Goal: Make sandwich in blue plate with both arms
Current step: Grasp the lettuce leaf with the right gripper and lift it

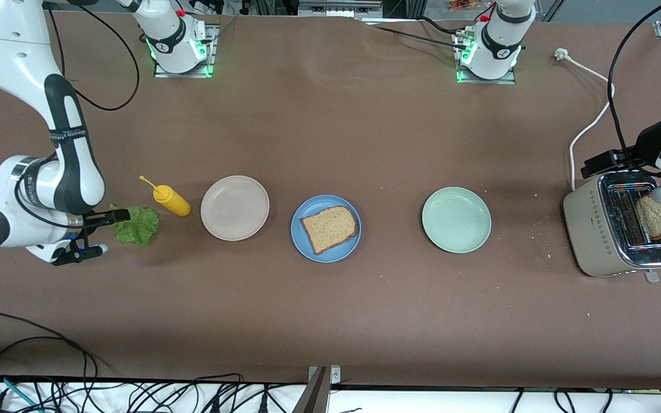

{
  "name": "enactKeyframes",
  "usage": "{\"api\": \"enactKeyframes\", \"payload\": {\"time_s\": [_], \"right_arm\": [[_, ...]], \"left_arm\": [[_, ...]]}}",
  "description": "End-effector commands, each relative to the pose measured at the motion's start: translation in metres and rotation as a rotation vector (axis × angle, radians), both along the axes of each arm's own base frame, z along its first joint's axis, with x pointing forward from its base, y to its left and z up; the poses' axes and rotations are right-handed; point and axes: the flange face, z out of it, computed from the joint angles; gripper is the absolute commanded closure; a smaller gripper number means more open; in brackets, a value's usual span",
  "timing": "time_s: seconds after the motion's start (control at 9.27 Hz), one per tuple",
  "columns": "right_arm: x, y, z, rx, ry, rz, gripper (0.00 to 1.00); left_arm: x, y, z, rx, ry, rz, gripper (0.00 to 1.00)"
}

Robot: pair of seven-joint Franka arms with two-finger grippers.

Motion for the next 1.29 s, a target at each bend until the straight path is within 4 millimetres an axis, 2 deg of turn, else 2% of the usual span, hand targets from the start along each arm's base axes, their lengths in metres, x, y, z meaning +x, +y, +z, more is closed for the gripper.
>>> {"api": "enactKeyframes", "payload": {"time_s": [0.0, 0.11, 0.32, 0.43, 0.54, 0.86, 1.08, 1.19], "right_arm": [[-0.018, -0.008, -0.053, -0.007, 0.012, -0.010, 0.04], [-0.023, -0.011, -0.064, -0.009, 0.009, -0.015, 0.25], [-0.021, -0.013, -0.059, -0.004, 0.007, -0.006, 0.81], [-0.019, -0.012, -0.054, -0.003, 0.006, 0.000, 0.96], [-0.009, -0.012, -0.035, 0.000, -0.018, 0.021, 1.00], [0.012, -0.007, 0.031, 0.010, 0.050, 0.035, 1.00], [0.019, -0.001, 0.086, -0.025, 0.090, 0.067, 1.00], [0.020, 0.001, 0.120, -0.043, 0.084, 0.086, 1.00]], "left_arm": [[-0.009, -0.001, 0.003, -0.017, 0.002, -0.011, 0.00], [-0.009, 0.000, 0.003, -0.016, 0.002, -0.011, 0.00], [-0.008, 0.000, 0.003, -0.013, 0.003, -0.013, 0.00], [-0.008, 0.001, 0.003, -0.012, 0.002, -0.010, 0.00], [-0.008, 0.000, 0.004, -0.012, 0.001, -0.012, 0.00], [-0.008, 0.000, 0.004, -0.012, 0.001, -0.012, 0.00], [-0.008, 0.000, 0.004, -0.012, 0.001, -0.012, 0.00], [-0.008, 0.000, 0.004, -0.012, 0.001, -0.012, 0.00]]}}
